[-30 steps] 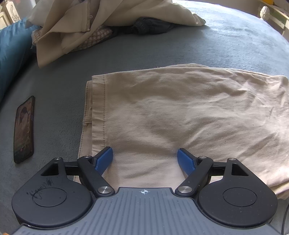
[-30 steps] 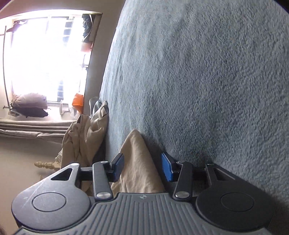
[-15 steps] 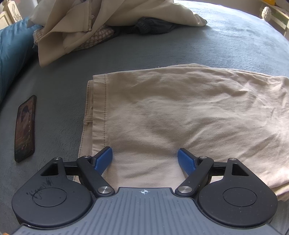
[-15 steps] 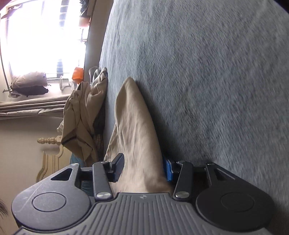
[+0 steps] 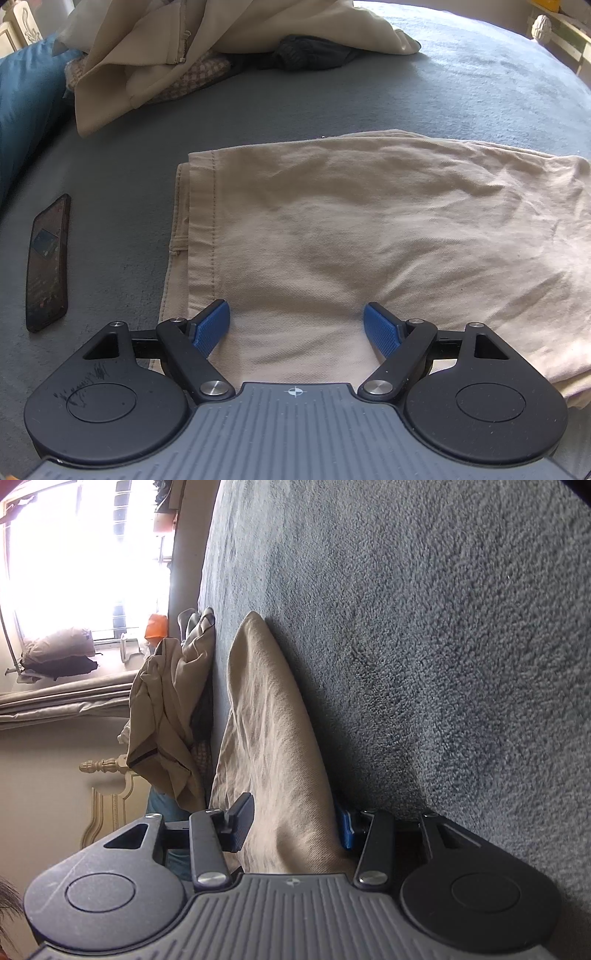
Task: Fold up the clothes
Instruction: 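Pinch the trouser stack end with the right gripper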
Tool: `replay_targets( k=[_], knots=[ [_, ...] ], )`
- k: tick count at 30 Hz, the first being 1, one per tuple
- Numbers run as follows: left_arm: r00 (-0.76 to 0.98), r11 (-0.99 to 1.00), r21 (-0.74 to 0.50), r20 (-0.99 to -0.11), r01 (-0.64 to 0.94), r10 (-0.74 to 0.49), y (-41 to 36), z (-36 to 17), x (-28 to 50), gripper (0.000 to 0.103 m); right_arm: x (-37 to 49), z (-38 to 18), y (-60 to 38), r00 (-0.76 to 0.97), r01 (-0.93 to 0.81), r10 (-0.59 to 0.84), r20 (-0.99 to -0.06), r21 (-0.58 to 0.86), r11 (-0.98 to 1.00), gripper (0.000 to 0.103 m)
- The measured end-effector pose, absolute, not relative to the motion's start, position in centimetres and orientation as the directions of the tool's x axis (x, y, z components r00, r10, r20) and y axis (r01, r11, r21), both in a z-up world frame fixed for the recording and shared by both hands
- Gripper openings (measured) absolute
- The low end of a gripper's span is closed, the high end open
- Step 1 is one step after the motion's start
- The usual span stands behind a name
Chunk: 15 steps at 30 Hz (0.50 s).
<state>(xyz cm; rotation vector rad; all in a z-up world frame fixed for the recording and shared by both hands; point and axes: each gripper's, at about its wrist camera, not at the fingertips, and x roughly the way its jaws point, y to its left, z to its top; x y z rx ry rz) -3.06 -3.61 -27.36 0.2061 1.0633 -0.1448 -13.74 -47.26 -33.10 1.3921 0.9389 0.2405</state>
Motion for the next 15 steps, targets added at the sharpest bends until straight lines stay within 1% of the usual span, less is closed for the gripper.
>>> replay_targets(
  k=[15],
  knots=[
    [0.48, 0.97, 0.095, -0.877, 0.223, -0.024, -3.5, -27.27, -2.98, 0.081, -13.9, -33.21, -47.53, 0.631, 0.366, 0.655, -0.417, 0.904, 0.223, 0.047]
  ],
)
